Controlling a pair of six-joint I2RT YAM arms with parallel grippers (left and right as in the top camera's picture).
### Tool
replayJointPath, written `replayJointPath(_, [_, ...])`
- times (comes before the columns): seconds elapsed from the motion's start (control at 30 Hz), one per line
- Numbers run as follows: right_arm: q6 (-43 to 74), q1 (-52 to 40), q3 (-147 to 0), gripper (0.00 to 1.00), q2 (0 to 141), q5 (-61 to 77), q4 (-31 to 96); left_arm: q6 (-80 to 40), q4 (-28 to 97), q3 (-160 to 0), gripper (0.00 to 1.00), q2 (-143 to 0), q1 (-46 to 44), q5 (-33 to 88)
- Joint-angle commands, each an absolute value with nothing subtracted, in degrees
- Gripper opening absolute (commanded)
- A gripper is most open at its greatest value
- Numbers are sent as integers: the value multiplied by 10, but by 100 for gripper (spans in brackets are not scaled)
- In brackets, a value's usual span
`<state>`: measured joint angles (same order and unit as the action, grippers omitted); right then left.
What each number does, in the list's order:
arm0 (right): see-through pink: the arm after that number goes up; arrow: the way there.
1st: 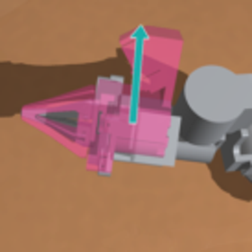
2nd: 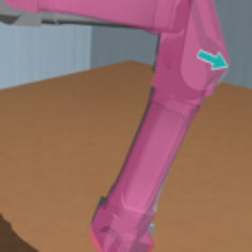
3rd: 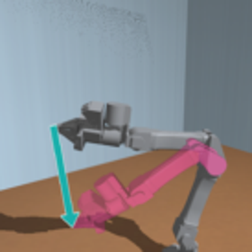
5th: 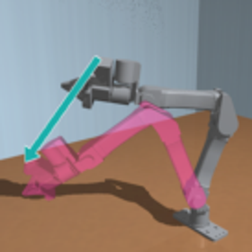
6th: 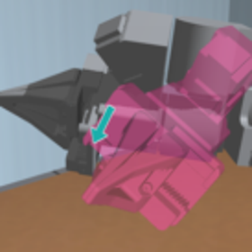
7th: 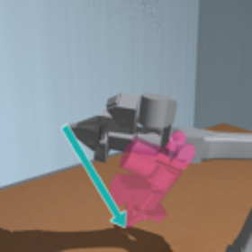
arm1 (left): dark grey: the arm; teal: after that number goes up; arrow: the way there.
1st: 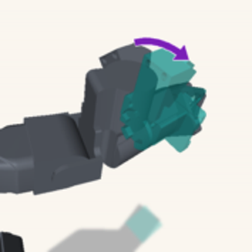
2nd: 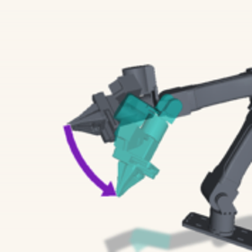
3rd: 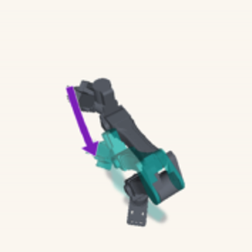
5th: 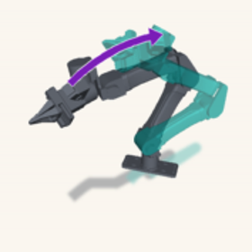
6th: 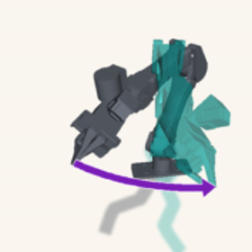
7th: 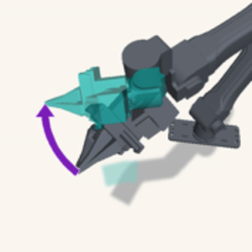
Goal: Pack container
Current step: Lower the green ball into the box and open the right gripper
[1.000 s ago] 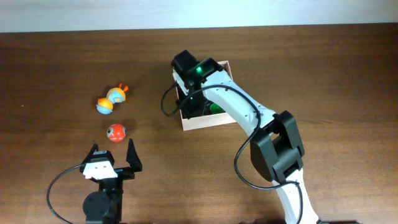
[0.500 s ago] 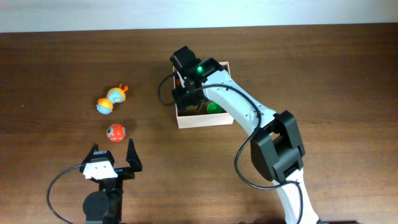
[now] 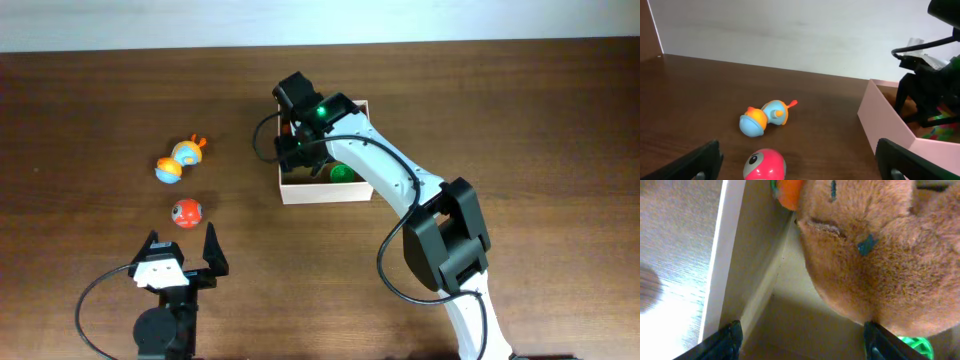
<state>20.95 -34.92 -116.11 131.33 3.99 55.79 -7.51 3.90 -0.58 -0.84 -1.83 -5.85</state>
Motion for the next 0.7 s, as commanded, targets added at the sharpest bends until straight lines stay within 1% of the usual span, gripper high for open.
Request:
replayJointPath(0.0, [240, -349, -1159, 72, 1319, 45, 555, -66, 42, -5, 99, -3, -15, -60])
replayJointPath(0.13, [265, -349, -1159, 71, 1319, 45, 553, -66, 42, -5, 99, -3, -15, -60])
replayJointPath(0.4, [254, -347, -1162, 72, 1316, 39, 558, -66, 42, -5, 99, -3, -15, -60])
replayJointPath(0.67, [241, -344, -1258, 72, 1300, 27, 653, -66, 42, -5, 99, -3, -15, -60])
